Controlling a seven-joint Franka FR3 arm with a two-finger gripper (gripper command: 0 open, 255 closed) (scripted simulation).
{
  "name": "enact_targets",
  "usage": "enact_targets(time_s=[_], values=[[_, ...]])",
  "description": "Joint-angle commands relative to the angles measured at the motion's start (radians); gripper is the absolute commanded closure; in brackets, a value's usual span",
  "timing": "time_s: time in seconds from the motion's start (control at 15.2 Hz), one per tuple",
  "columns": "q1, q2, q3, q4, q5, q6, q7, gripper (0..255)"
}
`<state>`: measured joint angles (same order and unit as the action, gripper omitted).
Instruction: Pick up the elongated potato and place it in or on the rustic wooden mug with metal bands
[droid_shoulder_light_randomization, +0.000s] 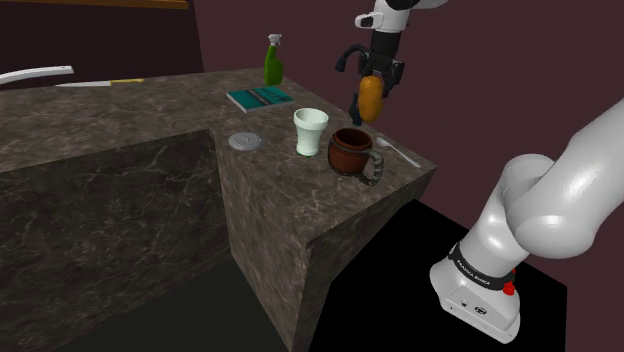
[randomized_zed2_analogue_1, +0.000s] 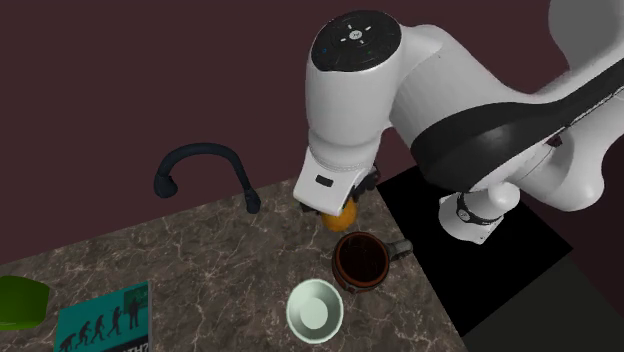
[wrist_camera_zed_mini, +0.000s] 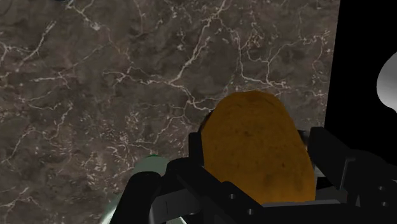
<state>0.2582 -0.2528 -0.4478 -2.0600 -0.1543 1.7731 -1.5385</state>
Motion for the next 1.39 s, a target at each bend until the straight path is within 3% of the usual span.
enact_targets(time_s=[0.0,0.33,1.32], values=[[0.008,-0.070,0.036,-0.066,-0.017,-0.005,0.057,255],[0.030,-0.222,0.137,-0.201,-0.021,-0.033,0.189,255],[0.022,-0.189,0.113,-0.369,-0.034,0.169,0.194,255]])
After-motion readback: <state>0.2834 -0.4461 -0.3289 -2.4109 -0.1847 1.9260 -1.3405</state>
